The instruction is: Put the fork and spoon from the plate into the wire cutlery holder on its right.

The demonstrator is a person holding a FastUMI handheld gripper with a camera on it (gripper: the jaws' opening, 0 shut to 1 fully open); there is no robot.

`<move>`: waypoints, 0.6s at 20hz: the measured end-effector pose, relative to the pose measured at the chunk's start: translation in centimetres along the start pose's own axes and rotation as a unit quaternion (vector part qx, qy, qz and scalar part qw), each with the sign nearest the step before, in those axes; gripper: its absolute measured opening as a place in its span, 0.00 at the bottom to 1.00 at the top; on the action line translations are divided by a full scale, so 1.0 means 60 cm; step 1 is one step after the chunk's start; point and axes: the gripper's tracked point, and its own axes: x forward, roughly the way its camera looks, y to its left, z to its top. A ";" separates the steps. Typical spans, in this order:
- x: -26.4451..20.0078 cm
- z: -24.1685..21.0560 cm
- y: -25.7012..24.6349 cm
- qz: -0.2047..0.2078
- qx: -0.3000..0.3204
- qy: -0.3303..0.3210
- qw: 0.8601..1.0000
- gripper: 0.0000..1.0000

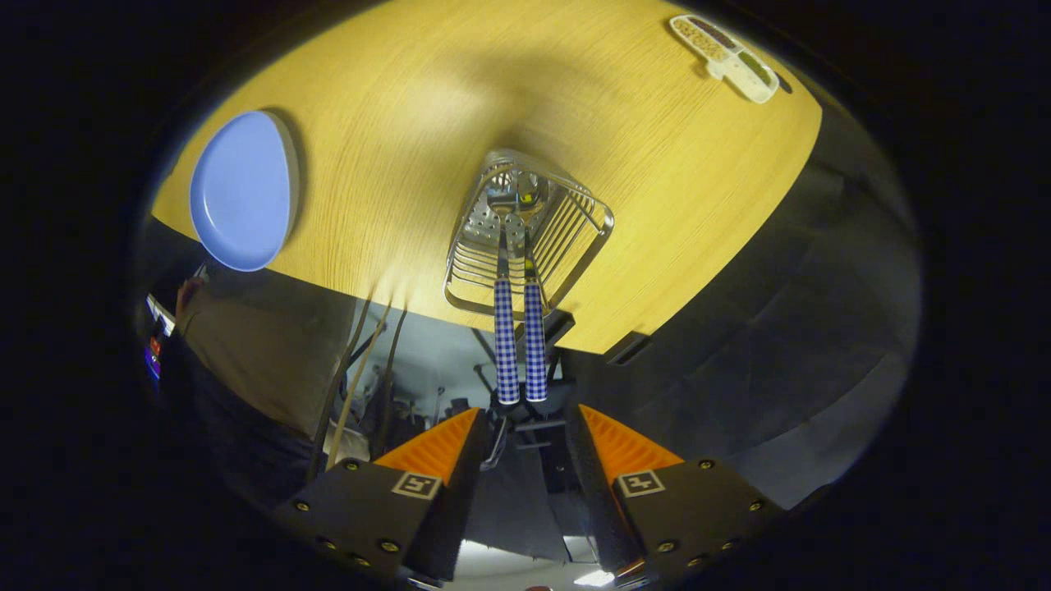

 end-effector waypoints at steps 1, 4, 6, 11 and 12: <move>-0.011 0.001 0.006 -0.005 0.008 -0.041 0.999 0.78; -0.035 0.013 0.049 -0.009 0.027 -0.157 0.987 0.96; -0.039 0.018 0.078 -0.003 0.055 -0.223 0.973 0.95; -0.096 0.052 0.136 0.007 0.156 -0.418 0.895 0.95; -0.113 0.056 0.147 0.009 0.168 -0.451 0.876 0.95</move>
